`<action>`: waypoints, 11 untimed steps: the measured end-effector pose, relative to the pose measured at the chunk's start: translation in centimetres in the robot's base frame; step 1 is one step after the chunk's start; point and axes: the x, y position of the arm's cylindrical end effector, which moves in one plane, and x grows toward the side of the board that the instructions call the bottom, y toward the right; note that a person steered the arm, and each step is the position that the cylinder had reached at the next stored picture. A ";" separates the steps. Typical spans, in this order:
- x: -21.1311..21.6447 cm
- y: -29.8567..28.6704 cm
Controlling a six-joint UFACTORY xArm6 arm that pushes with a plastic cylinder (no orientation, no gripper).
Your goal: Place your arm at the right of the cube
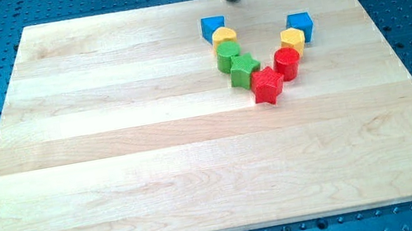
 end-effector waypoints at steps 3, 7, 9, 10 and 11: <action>3.6 8.2; 5.4 17.7; 11.7 17.6; 11.9 17.6; 12.7 16.9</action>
